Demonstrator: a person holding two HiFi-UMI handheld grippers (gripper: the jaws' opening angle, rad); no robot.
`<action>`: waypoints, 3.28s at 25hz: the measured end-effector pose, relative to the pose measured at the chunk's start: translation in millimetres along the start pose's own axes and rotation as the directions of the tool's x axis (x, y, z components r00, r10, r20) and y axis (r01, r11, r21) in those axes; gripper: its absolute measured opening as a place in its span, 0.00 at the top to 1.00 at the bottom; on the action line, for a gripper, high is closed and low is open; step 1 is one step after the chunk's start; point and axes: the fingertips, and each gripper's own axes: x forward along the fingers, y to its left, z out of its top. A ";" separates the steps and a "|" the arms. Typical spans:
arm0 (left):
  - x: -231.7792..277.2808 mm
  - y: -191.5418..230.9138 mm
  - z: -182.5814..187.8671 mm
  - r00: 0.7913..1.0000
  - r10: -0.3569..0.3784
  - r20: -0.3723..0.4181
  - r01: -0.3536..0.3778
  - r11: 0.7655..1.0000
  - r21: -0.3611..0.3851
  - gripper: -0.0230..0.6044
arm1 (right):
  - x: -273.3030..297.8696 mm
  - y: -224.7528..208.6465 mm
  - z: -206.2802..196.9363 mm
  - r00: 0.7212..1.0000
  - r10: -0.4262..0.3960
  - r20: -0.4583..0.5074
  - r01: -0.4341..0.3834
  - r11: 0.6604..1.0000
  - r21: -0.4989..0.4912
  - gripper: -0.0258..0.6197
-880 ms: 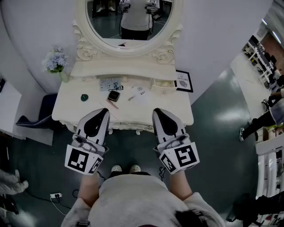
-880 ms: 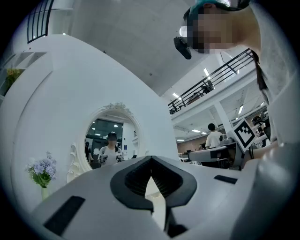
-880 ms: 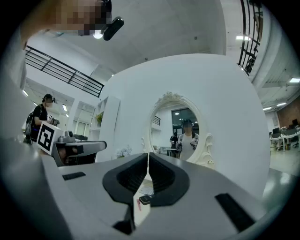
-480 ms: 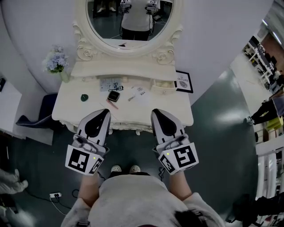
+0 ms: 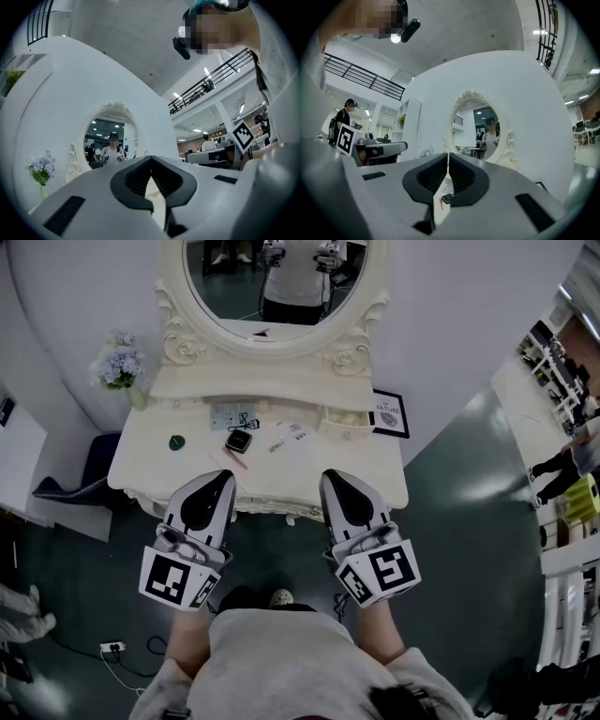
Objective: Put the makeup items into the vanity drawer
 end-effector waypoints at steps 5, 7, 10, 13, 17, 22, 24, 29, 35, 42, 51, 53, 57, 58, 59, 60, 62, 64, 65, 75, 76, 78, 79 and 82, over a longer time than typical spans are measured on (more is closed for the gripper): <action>1.3 0.6 -2.9 1.000 0.012 -0.007 -0.012 1.000 0.001 0.94 | 4.9 -2.8 -4.7 1.000 0.018 -0.007 -0.018 1.000 0.008 0.92; 4.2 5.8 -3.3 1.000 0.018 -0.008 -0.018 1.000 0.002 0.94 | 10.2 -4.0 -5.7 1.000 0.024 -0.006 -0.024 1.000 0.010 0.92; 10.4 15.0 -6.1 1.000 0.022 -0.006 -0.022 1.000 0.002 0.94 | 21.1 -6.7 -7.7 0.999 0.031 -0.004 -0.031 0.999 0.014 0.92; 18.4 26.1 -9.7 1.000 0.014 -0.005 -0.014 1.000 0.001 0.94 | 35.5 -9.9 -8.5 1.000 0.027 -0.002 -0.027 1.000 0.014 0.92; 30.6 48.2 -14.4 1.000 0.002 -0.004 -0.002 1.000 -0.003 0.94 | 59.4 -12.3 -9.9 1.000 0.018 0.000 -0.018 1.000 0.010 0.92; 48.8 80.1 -18.3 1.000 -0.019 0.000 0.019 1.000 -0.005 0.94 | 94.4 -15.2 -12.2 1.000 0.002 -0.002 -0.002 1.000 0.012 0.92; 56.0 93.7 -20.7 1.000 -0.027 0.001 0.027 1.000 -0.008 0.94 | 108.5 -15.9 -13.5 1.000 -0.006 -0.003 0.006 1.000 0.008 0.92; 73.0 124.7 -27.1 0.999 -0.051 0.004 0.051 0.999 -0.017 0.94 | 140.8 -19.1 -16.7 1.000 -0.030 -0.009 0.030 1.000 0.005 0.92; 87.6 158.1 -35.0 0.997 -0.078 0.007 0.078 0.997 -0.030 0.94 | 175.0 -18.9 -21.3 0.998 -0.057 -0.017 0.057 0.998 -0.001 0.92; 99.8 192.3 -43.9 0.993 -0.120 0.011 0.121 0.992 -0.041 0.94 | 207.9 -16.3 -29.5 0.995 -0.097 -0.027 0.097 0.995 0.002 0.92; 104.8 220.5 -60.8 0.985 -0.174 0.005 0.174 0.983 -0.064 0.94 | 235.4 -10.5 -48.9 0.989 -0.141 -0.053 0.142 0.989 0.030 0.92; 106.8 223.9 -65.6 0.984 -0.179 0.002 0.179 0.981 -0.074 0.94 | 239.9 -11.1 -56.8 0.987 -0.143 -0.075 0.146 0.989 0.030 0.92; 111.5 229.3 -76.6 0.984 -0.178 -0.017 0.176 0.979 -0.102 0.94 | 249.3 -16.4 -74.9 0.980 -0.144 -0.135 0.150 0.988 0.033 0.92; 112.7 230.7 -79.6 0.984 -0.176 -0.022 0.173 0.979 -0.109 0.94 | 251.9 -18.0 -80.3 0.978 -0.142 -0.152 0.148 0.988 0.033 0.92; 114.1 232.3 -82.9 0.985 -0.173 -0.028 0.168 0.979 -0.115 0.94 | 254.7 -19.7 -86.0 0.976 -0.138 -0.169 0.146 0.989 0.034 0.92; 115.7 234.0 -86.1 0.985 -0.169 -0.034 0.164 0.979 -0.121 0.94 | 257.7 -21.5 -91.8 0.973 -0.134 -0.187 0.143 0.989 0.035 0.92; 119.0 237.0 -92.0 0.986 -0.161 -0.045 0.154 0.979 -0.130 0.94 | 263.6 -24.9 -103.9 0.967 -0.123 -0.222 0.135 0.990 0.041 0.92; 121.3 238.9 -97.8 0.987 -0.154 -0.055 0.146 0.979 -0.139 0.94 | 267.9 -27.5 -117.5 0.960 -0.109 -0.257 0.127 0.991 0.052 0.92; 122.1 239.6 -101.0 0.987 -0.152 -0.060 0.142 0.979 -0.144 0.94 | 269.3 -28.8 -124.9 0.956 -0.104 -0.275 0.124 0.991 0.055 0.92; 126.2 244.5 -122.9 0.989 -0.109 -0.103 0.090 0.981 -0.170 0.94 | 278.6 -35.9 -190.8 0.891 -0.022 -0.454 0.068 0.994 0.085 0.92; 126.2 245.5 -123.8 0.989 -0.103 -0.107 0.084 0.982 -0.170 0.94 | 280.8 -36.5 -195.6 0.882 -0.013 -0.470 0.056 0.995 0.079 0.92; 125.8 247.4 -126.1 0.989 -0.091 -0.115 0.070 0.983 -0.171 0.94 | 285.5 -37.8 -206.0 0.863 0.005 -0.505 0.030 0.998 0.062 0.92; 125.5 248.2 -127.1 0.989 -0.085 -0.119 0.064 0.983 -0.171 0.94 | 287.7 -38.1 -211.9 0.851 0.018 -0.524 0.013 0.998 0.055 0.92; 124.1 250.3 -130.1 0.990 -0.066 -0.128 0.044 0.985 -0.168 0.94 | 293.2 -38.6 -232.8 0.808 0.064 -0.586 -0.049 0.998 0.041 0.92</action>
